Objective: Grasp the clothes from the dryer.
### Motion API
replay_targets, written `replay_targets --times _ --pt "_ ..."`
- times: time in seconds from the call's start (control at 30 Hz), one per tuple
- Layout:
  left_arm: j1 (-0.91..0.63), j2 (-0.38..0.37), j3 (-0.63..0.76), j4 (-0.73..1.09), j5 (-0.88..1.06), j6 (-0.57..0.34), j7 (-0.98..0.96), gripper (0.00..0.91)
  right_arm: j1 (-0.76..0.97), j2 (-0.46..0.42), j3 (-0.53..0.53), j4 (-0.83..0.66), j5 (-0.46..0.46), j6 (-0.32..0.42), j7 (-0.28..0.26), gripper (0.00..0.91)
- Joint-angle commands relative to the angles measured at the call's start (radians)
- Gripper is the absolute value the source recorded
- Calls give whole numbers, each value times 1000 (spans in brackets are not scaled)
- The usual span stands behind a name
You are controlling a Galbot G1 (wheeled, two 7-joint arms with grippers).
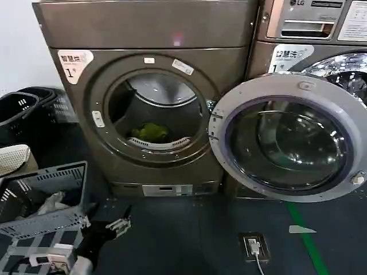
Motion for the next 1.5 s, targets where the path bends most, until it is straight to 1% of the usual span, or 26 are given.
replay_targets --times 0.03,0.27,0.4,0.83,1.5 --pt "-3 0 9 2 0 1 0 907 -1 0 3 1 2 1 -1 907" --pt "-5 -4 16 4 3 0 0 907 -8 2 1 1 1 17 2 907" --pt "-6 -4 16 6 3 -1 0 907 -10 2 -1 -6 1 40 0 907" --pt "-9 -5 16 6 4 0 1 907 -3 2 1 -8 7 36 -2 907" --pt "-7 -6 20 2 7 -1 2 907 -8 6 4 -6 20 55 -6 907"
